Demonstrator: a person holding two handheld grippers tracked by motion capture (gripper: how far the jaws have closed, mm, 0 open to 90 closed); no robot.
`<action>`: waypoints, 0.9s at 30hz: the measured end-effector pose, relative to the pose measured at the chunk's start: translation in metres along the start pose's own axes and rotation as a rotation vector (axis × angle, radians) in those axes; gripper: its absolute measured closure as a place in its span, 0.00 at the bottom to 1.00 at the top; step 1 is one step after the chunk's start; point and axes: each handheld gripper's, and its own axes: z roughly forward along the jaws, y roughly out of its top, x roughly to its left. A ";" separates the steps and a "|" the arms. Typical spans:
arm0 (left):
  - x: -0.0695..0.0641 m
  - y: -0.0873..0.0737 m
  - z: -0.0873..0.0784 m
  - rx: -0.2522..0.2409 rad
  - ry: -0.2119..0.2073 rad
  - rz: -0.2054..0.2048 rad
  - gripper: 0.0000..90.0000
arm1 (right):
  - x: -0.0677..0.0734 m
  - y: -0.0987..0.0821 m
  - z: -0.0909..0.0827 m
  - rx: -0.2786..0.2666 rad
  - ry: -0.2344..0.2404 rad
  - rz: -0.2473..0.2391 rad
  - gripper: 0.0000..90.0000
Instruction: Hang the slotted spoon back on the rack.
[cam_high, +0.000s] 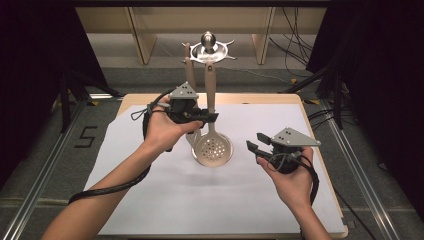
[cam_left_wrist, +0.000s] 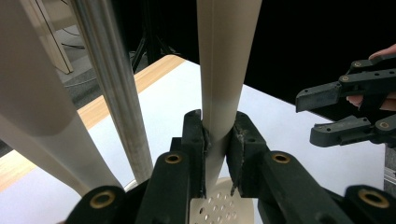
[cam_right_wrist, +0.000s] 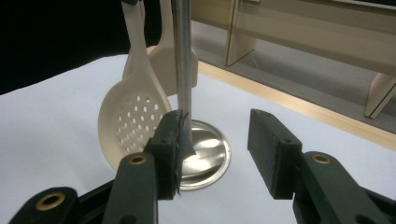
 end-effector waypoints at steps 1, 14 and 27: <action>0.000 0.000 0.000 0.001 -0.001 -0.003 0.86 | 0.000 0.000 0.000 -0.001 0.002 0.001 0.63; -0.008 -0.007 -0.003 0.001 0.004 -0.085 0.82 | -0.001 0.001 -0.003 0.023 0.011 0.009 0.63; -0.012 -0.023 -0.022 -0.042 0.031 0.008 0.67 | 0.001 0.000 -0.003 0.027 0.010 0.024 0.62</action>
